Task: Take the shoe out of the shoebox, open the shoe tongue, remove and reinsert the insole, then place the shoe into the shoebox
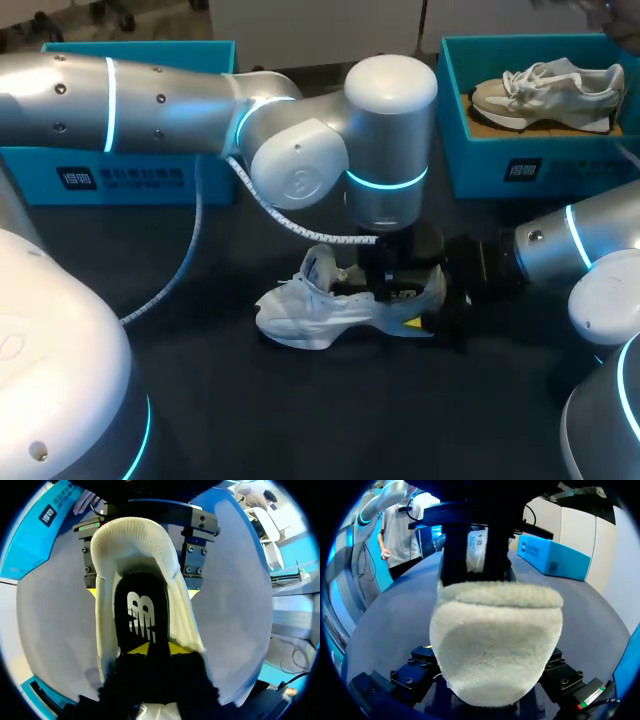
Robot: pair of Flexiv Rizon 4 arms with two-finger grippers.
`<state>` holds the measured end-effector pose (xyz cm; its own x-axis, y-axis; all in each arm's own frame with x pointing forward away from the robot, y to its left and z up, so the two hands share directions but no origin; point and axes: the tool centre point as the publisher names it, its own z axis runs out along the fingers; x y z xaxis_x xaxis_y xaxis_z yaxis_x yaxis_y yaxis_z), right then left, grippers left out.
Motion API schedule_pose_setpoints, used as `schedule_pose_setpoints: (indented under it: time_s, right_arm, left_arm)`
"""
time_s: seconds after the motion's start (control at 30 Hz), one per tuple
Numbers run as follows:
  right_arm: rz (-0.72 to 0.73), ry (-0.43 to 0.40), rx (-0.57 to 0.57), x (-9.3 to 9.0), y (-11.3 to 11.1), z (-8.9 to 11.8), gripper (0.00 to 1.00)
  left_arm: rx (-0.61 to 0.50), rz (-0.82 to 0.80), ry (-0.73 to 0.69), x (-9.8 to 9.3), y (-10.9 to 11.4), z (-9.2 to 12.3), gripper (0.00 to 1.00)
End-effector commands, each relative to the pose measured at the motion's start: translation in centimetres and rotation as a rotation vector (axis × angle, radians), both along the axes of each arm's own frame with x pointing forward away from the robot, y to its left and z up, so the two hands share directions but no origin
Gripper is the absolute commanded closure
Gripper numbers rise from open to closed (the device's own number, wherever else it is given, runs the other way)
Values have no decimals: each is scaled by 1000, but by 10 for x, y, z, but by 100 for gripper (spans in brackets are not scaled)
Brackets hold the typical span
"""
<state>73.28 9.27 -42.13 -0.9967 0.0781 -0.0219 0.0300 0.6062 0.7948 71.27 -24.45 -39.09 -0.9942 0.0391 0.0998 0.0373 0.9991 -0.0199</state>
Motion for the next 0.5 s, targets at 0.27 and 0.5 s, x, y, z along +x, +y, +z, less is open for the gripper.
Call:
schedule_pose_setpoints:
  time_s: [0.27,0.5]
  right_arm:
    - [-3,-1,-5,0,6,-4,100]
    - [-3,-1,-5,0,6,-4,100]
  left_arm:
    - [-8,-43,-20,1,1,-17,63]
    - [-43,-64,-86,1,4,-31,65]
